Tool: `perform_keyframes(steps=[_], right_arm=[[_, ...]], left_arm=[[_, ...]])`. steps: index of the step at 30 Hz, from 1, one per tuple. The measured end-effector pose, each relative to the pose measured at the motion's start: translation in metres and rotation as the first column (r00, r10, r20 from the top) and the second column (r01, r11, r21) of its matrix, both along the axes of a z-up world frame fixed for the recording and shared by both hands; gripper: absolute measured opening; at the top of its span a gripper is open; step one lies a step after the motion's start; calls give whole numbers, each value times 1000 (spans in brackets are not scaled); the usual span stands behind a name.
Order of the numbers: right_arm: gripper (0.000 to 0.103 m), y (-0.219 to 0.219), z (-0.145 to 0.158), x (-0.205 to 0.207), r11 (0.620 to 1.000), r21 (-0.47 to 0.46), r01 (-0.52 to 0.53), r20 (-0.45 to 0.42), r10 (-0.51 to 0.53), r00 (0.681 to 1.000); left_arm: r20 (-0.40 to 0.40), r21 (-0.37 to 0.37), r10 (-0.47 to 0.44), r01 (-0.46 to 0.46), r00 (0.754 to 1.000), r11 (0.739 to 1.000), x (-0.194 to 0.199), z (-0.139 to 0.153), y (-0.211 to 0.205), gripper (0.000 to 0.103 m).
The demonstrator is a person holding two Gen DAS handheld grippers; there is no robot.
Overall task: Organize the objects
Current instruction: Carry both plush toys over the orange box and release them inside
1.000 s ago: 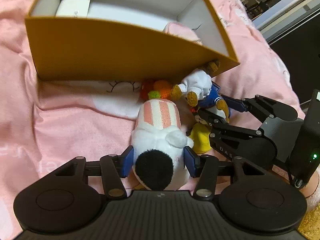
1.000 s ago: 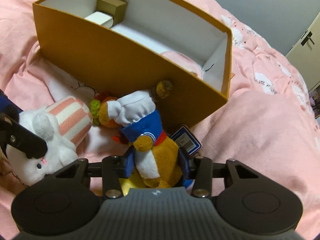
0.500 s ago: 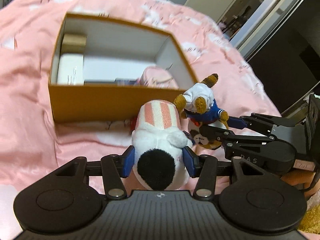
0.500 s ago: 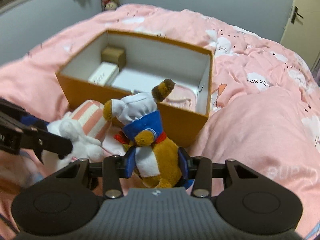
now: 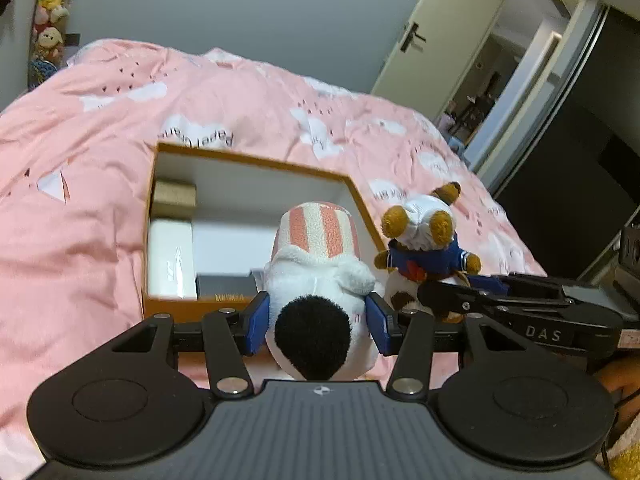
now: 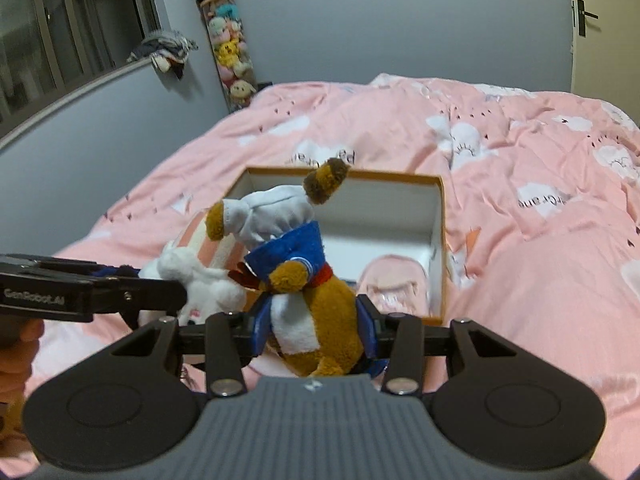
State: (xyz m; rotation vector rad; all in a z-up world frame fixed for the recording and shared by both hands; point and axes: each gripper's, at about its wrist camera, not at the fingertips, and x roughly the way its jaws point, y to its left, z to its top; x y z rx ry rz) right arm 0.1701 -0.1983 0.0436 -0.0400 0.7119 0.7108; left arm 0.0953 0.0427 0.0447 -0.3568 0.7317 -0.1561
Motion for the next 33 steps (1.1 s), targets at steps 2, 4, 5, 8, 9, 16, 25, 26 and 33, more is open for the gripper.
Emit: perform_keyframes(steps=[2,4,5,8,9,16,25,26,33], right_arm=[[46,3,4,9,1000,25,0,-4,0,1000],[46,8,7,18,999,42,0,-6,0,1000],[46,10,8,23,999,53,0,-8,1,1000],[46,17,10,37,997,81,3,-20,-2,1000],[46,18,10,42,996,93,8,-26,-5,1000],[46,31,3,83,990,130,49,-84,-38,996],[46,50,-22,140,989,118,85,-201,-61,978],[46,53,-26,145,989,113,93,-212,-67,975],[46,61,-58,184,977,153,151,-359,-87,929]], left_arm=[[13,0,13,-13,1000,1000,6,5,3,58],[31,9,22,-22,999,1000,15,8,5,58],[36,16,26,-27,999,1000,19,9,7,58],[46,27,40,-41,998,999,32,10,11,58],[49,35,45,-47,998,998,37,10,12,58],[45,49,52,-55,998,997,75,2,26,58],[-32,4,49,-49,998,999,127,-23,56,58],[-36,11,50,-50,998,999,132,-25,58,58],[-93,53,40,-35,995,998,169,-46,59,58]])
